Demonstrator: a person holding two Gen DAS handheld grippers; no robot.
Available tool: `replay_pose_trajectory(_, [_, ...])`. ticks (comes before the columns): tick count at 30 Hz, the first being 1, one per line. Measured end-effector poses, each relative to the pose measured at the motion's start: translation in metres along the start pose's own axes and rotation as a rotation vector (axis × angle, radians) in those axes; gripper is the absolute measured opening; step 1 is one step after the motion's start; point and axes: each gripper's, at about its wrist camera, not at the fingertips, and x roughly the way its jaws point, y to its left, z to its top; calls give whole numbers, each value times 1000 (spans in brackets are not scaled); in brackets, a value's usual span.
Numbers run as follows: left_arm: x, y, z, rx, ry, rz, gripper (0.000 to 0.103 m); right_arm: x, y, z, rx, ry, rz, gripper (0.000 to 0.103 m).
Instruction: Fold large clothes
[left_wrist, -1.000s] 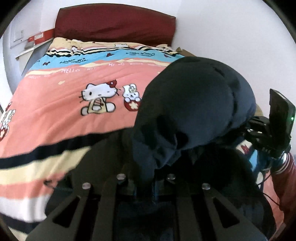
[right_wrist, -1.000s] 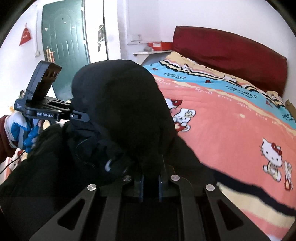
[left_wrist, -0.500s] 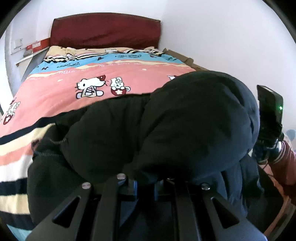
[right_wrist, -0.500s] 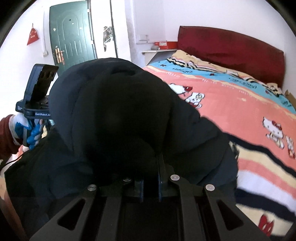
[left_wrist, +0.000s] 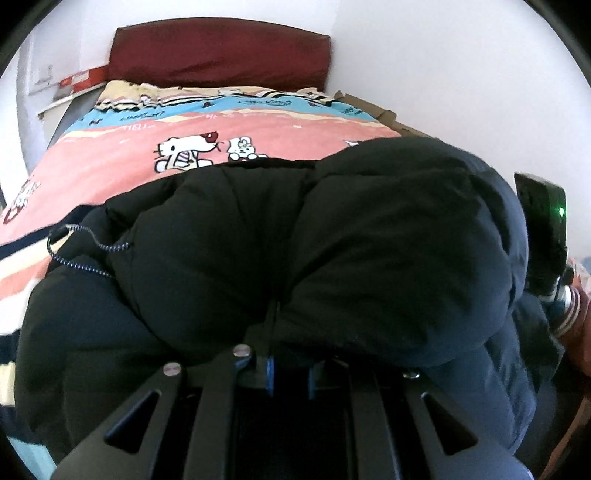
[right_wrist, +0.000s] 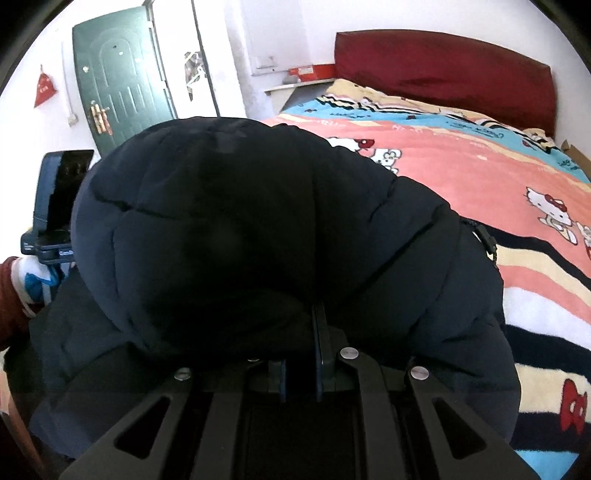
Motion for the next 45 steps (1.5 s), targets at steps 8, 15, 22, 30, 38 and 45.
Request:
replay_pose_trajectory(8, [-7, -1, -2, -77, 8, 27, 10, -17, 10, 0, 46, 18, -78, 31])
replay_pose_trajectory(15, [-11, -5, 0, -81, 10, 52, 11, -58, 15, 0, 68, -7, -108, 48])
replay_pose_trajectory(22, [-16, -9, 1, -52, 3, 61, 11, -101, 10, 32, 125, -148, -83, 59])
replay_pose_trajectory(30, [-33, -6, -2, -71, -5, 27, 23, -51, 11, 106, 120, -172, -53, 71])
replay_pose_trajectory(38, [-91, 27, -20, -240, -44, -26, 42, 19, 20, 69, 134, 38, 25, 71])
replay_pose_trajectory(45, [-112, 3, 13, -217, -112, -29, 50, 4, 43, 27, 149, 67, 33, 71])
